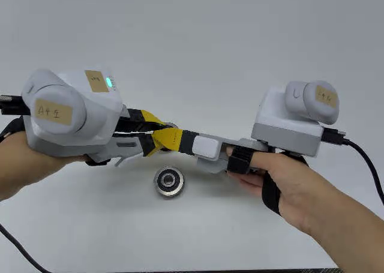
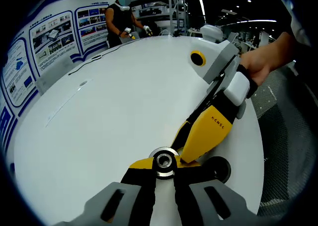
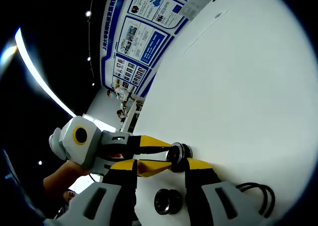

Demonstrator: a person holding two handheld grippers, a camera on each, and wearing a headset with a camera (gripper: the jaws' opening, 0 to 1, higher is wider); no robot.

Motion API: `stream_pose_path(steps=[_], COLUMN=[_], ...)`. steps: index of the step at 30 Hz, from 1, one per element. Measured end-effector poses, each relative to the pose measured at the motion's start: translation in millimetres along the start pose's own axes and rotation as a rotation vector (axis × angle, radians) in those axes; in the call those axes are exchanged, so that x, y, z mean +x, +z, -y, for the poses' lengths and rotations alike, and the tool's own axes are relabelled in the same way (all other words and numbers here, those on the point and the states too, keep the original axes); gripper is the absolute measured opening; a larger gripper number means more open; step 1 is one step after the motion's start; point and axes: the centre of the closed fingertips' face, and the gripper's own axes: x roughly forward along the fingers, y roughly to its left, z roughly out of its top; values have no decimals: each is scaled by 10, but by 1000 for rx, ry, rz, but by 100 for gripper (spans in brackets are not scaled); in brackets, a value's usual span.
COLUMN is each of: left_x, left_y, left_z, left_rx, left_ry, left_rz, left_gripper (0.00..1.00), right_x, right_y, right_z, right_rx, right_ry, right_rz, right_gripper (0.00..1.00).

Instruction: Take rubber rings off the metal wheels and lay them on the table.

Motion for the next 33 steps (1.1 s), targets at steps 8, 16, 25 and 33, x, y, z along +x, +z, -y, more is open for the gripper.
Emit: stream_pose_path(steps=[8, 16, 25, 33], left_x=[0, -1, -4, 1], left_y=[0, -3, -7, -4], left_z=[5, 5, 10, 7], left_rx=[-1, -1, -1, 3], left_ry=[-1, -1, -2, -7], left_rz=[0, 1, 3, -23], left_gripper=[13, 13, 13, 13], right_x=[-33, -17, -14, -17], right_y=[42, 72, 74, 87], right_z=[33, 241, 269, 236], right_rx=[10, 42, 52, 15], right_ry=[-6, -85, -100, -119], right_rz=[22, 32, 22, 25], right_gripper=[33, 10, 2, 1])
